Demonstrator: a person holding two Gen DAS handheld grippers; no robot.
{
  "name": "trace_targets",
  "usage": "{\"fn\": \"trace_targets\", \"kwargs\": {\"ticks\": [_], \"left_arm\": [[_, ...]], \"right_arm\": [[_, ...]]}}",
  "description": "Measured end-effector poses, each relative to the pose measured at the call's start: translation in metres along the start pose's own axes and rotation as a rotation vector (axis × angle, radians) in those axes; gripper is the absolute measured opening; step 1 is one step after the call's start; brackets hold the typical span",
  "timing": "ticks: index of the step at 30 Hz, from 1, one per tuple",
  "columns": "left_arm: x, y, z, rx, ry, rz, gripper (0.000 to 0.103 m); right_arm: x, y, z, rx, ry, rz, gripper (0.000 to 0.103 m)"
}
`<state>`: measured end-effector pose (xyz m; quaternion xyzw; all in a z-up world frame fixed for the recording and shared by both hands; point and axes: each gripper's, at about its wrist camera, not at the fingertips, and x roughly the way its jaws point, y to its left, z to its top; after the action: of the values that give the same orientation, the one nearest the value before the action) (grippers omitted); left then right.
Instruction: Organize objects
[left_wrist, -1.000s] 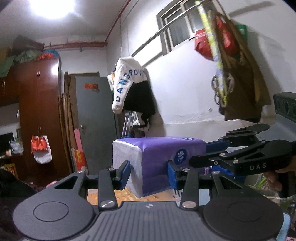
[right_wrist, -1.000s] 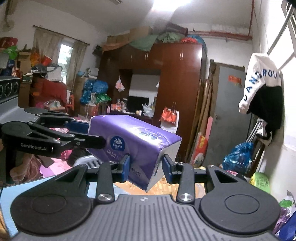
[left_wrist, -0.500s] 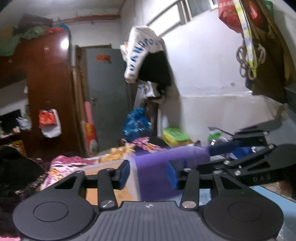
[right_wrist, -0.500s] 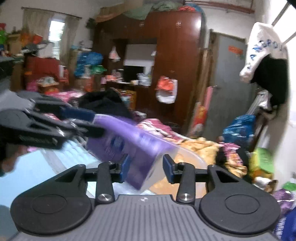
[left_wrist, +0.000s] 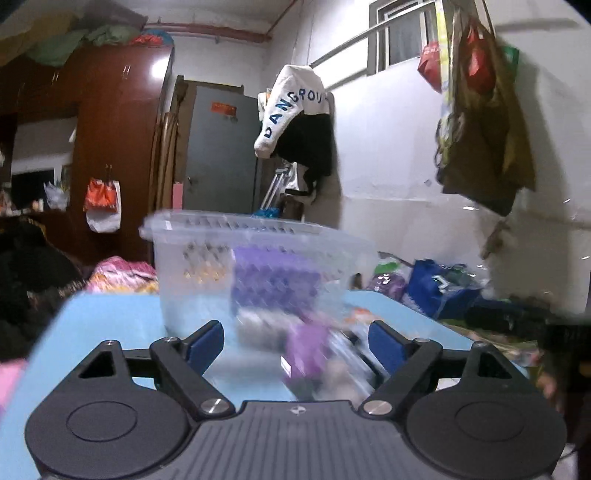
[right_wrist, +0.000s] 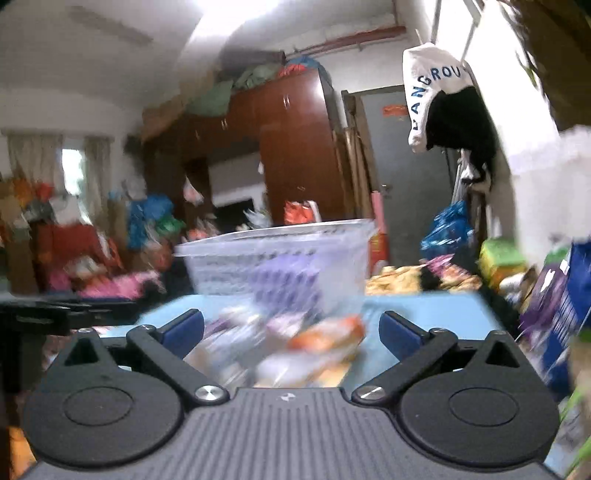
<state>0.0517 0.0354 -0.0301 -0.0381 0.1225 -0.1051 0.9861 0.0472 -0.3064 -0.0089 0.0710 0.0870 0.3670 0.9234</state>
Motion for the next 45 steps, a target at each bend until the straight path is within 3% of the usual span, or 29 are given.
{"fn": "trace_targets", "kwargs": {"ticks": [2,5,7,9,10,16,18,19,21,23,31,45], "left_arm": [[-0.007,-0.009,-0.01,0.014,-0.001,-0.017,0.088],[-0.015,-0.018,-0.023,0.041,-0.014,-0.006,0.087],[-0.013,-0.017,-0.026,0.03,-0.023,0.007,0.082],[-0.009,-0.009,-0.025,-0.012,-0.013,0.005,0.066],[-0.006,-0.006,-0.026,-0.032,-0.005,-0.002,0.064],[0.001,-0.007,-0.032,-0.023,0.01,-0.007,0.062],[0.004,-0.01,-0.032,-0.023,0.006,-0.006,0.055],[0.006,-0.011,-0.033,-0.021,0.012,-0.008,0.052],[0.01,-0.014,-0.036,-0.016,0.028,-0.015,0.03],[0.013,-0.018,-0.038,-0.01,0.037,-0.024,0.021],[0.004,-0.027,-0.035,0.029,-0.006,-0.014,0.017],[-0.017,-0.031,-0.006,0.07,-0.098,0.002,0.016]], "right_arm": [[-0.001,0.017,-0.005,-0.041,0.01,0.024,0.103],[0.009,0.037,-0.003,-0.166,-0.011,-0.011,0.102],[0.015,0.04,-0.002,-0.173,-0.001,0.009,0.086],[0.021,0.04,0.0,-0.164,0.016,0.017,0.073],[0.027,0.037,0.002,-0.165,0.02,0.011,0.066],[0.037,0.046,-0.002,-0.203,0.038,0.001,0.054],[0.039,0.049,-0.003,-0.214,0.046,-0.002,0.047],[0.038,0.049,-0.004,-0.215,0.051,-0.001,0.038],[0.039,0.048,-0.007,-0.217,0.065,0.001,0.029],[0.039,0.047,-0.007,-0.221,0.067,0.0,0.023],[0.034,0.035,-0.001,-0.197,0.028,0.042,0.015],[0.04,0.035,0.033,-0.207,-0.013,0.096,0.014]]}}
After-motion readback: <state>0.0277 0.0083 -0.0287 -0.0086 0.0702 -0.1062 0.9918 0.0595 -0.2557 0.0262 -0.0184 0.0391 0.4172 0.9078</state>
